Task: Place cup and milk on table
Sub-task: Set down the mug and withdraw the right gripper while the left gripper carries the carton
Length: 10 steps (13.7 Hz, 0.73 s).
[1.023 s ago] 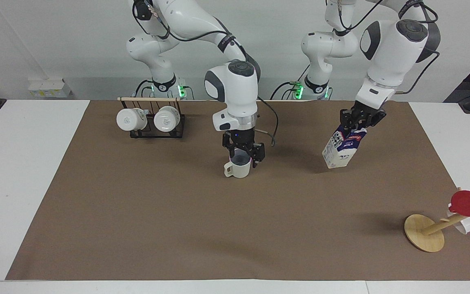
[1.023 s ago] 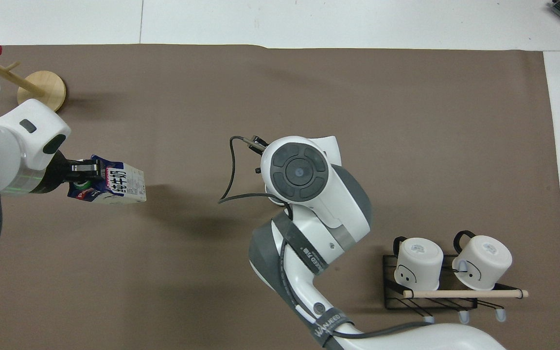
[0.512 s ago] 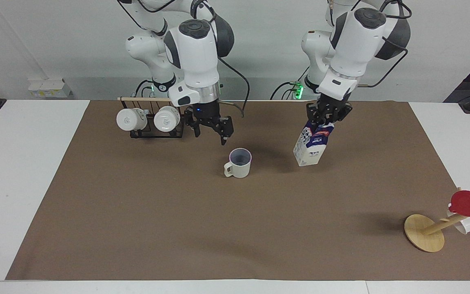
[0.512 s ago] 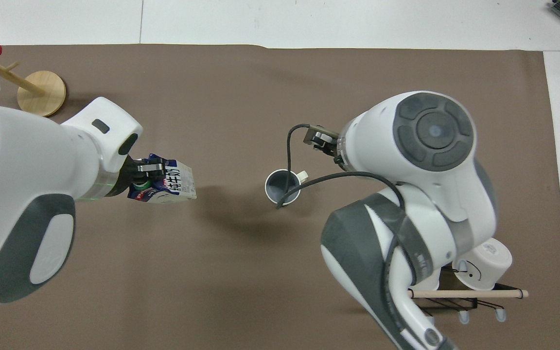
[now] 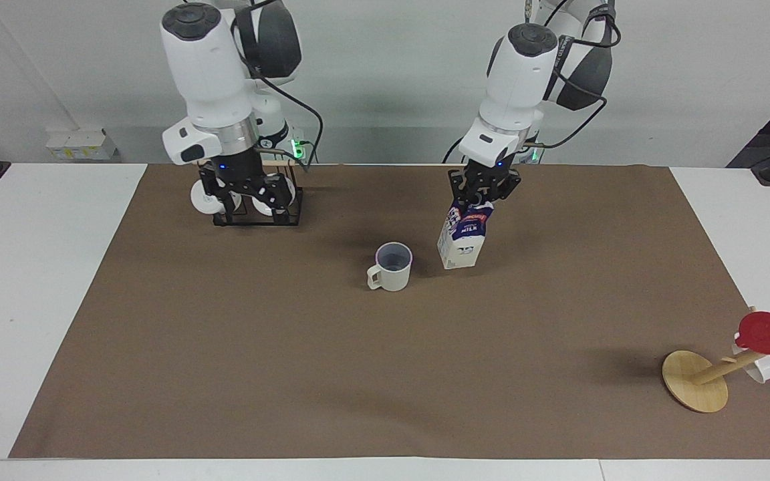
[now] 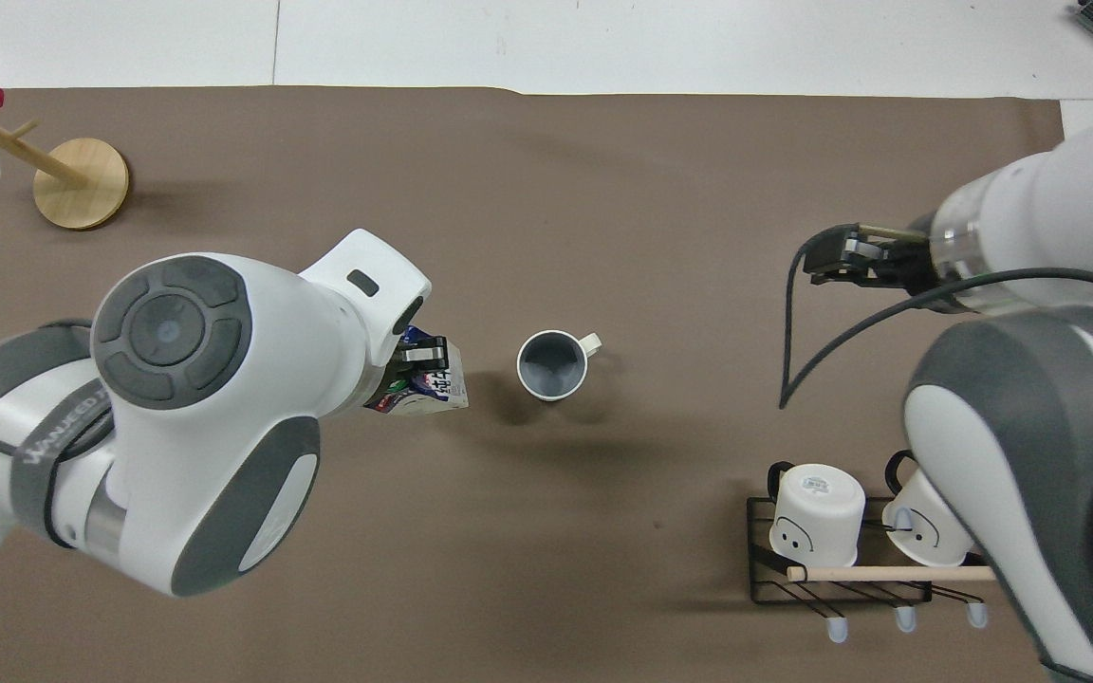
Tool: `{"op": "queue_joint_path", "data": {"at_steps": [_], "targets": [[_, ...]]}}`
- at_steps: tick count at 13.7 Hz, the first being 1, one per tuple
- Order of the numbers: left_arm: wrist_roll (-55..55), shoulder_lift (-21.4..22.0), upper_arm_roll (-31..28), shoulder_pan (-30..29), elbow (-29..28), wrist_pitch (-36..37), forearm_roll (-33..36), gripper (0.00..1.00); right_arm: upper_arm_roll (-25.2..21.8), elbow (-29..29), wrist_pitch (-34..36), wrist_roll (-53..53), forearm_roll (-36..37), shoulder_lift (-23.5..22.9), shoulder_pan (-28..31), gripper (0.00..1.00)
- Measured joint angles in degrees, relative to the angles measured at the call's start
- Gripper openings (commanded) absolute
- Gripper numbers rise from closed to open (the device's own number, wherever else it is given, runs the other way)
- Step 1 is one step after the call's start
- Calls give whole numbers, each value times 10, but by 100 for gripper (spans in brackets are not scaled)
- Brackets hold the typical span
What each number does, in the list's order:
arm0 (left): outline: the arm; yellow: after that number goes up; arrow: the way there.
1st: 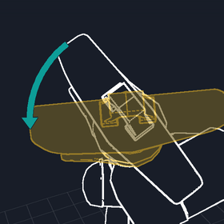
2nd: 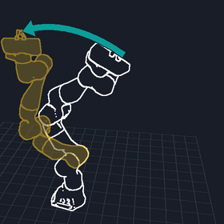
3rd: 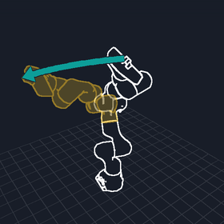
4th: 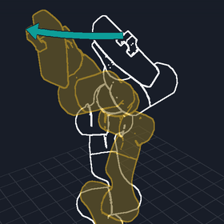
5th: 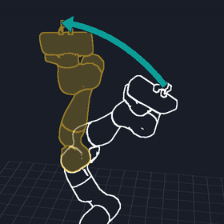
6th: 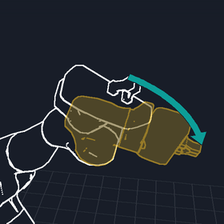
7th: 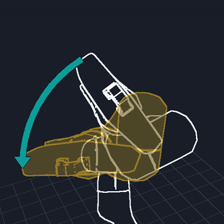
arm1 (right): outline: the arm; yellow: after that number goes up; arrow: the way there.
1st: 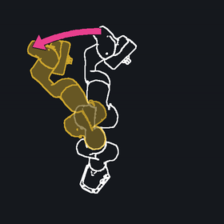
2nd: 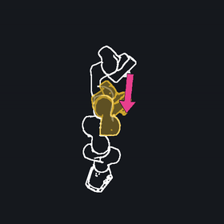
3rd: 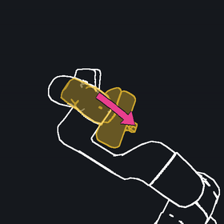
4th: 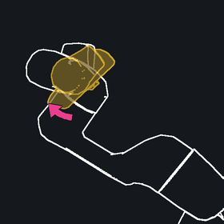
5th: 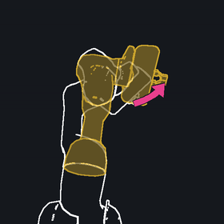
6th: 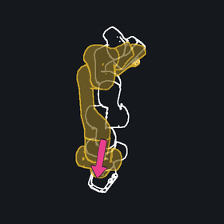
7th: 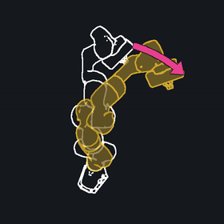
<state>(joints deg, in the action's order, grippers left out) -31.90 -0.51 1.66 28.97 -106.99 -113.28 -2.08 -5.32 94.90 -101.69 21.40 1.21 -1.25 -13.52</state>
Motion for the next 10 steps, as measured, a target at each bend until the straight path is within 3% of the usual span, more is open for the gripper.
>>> {"op": "queue_joint_path", "data": {"at_steps": [6, 10], "targets": [[0, -42, -3, 0, 0, -25, 3, 41, -1, 1, 31, -95, 0, 29, 63, 100], [0, -45, -2, 0, 0, -28, 4, 41, -1, 1, 53, -131, 0, 45, 97, 100]]}}
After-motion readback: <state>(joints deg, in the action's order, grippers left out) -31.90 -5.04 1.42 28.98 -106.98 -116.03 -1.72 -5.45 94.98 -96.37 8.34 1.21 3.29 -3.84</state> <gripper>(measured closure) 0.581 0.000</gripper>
